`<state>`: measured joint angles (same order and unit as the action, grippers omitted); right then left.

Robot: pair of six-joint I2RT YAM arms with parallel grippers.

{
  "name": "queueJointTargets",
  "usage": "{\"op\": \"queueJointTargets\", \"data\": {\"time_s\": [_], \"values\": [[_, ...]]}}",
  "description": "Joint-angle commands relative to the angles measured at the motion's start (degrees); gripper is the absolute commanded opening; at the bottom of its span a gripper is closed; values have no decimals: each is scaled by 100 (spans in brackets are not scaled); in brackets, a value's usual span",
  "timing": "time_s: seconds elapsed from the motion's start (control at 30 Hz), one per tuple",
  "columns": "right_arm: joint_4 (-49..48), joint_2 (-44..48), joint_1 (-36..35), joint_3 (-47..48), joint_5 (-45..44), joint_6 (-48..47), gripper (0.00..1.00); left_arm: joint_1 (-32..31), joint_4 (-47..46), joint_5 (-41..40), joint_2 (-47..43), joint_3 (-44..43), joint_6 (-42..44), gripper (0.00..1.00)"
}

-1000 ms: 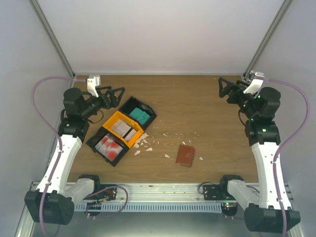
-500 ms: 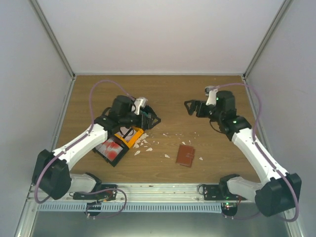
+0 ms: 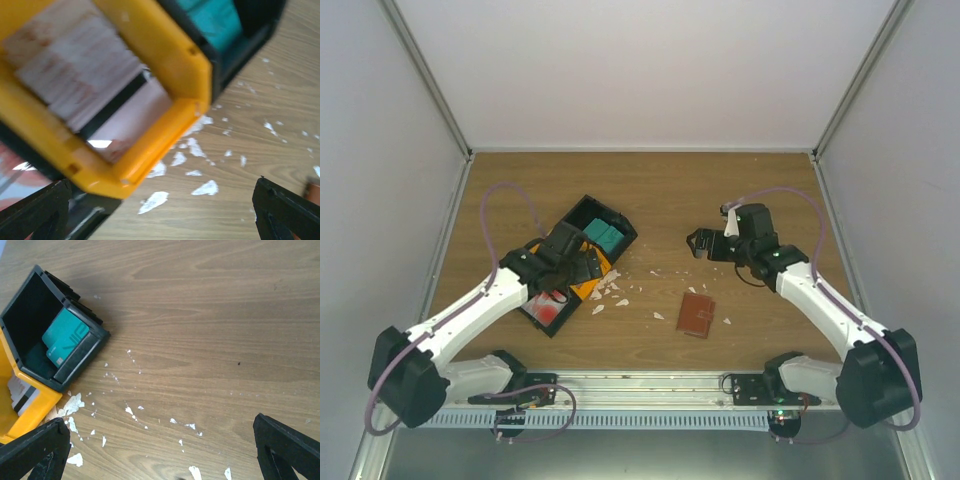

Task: Put the credit cards into the card holder
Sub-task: Move the storage box to the center of the board.

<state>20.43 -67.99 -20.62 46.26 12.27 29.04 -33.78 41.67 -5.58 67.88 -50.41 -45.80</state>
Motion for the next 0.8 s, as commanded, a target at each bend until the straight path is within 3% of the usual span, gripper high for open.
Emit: {"op": "queueJointTargets", "data": {"time_s": [0.0, 0.27, 0.4, 0.63, 0.77], "values": [[-132, -163, -75, -130, 70, 67, 100, -34, 870, -1145, -347, 185, -1049, 99], [-35, -212, -86, -290, -97, 167, 100, 366, 121, -722, -484, 833, -1018, 98], [228, -167, -81, -335, -287, 207, 100, 717, -926, -194, -364, 1048, -658, 88], [529, -116, -85, -522, -636, 406, 92, 1068, -1652, -15, 257, 816, 13, 65], [743, -99, -82, -590, -1065, 708, 87, 1159, -1883, 55, 637, 575, 331, 60]]}}
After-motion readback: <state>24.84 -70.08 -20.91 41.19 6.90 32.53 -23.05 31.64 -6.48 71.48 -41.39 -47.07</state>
